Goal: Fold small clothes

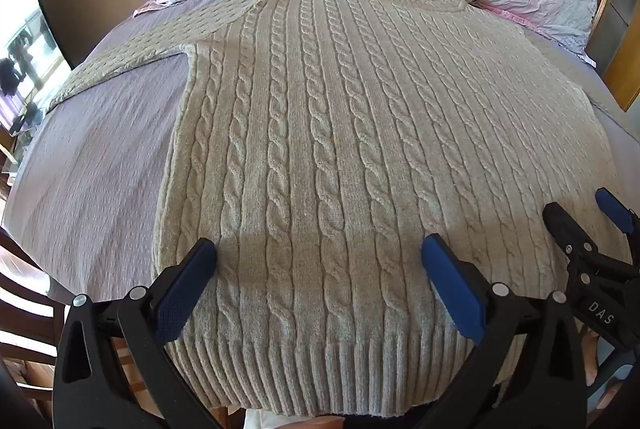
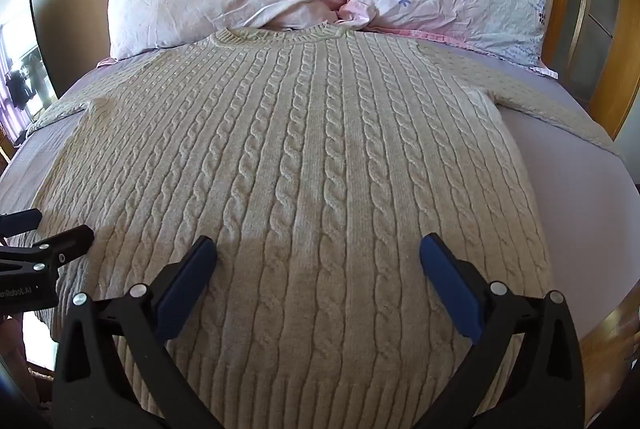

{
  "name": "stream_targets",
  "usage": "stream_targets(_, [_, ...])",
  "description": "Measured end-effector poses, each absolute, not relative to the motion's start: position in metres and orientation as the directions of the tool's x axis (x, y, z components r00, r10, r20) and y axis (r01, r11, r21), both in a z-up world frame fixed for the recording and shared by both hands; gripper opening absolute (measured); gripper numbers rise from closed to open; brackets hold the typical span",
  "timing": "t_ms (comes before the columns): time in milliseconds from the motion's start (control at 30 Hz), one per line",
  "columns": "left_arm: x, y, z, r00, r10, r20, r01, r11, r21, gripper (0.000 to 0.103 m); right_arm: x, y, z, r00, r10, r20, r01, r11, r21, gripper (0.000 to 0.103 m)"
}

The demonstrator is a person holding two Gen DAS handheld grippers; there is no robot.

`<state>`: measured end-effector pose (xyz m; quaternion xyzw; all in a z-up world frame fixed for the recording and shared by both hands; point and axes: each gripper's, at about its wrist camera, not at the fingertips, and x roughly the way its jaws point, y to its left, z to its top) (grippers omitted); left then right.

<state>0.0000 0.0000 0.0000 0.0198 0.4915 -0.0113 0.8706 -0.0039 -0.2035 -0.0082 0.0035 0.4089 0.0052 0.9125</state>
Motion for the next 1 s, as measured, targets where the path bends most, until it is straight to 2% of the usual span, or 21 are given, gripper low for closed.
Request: stream_targets(1000, [-0.0020,0.0002,0.0000,0.521,0.001,-0.853,0.040,0.999,0.025,0.102,-0.0035,-0.2034,-0.0103,0.663,0.010,-0.749,-0.004,1.000,0.011,0.101])
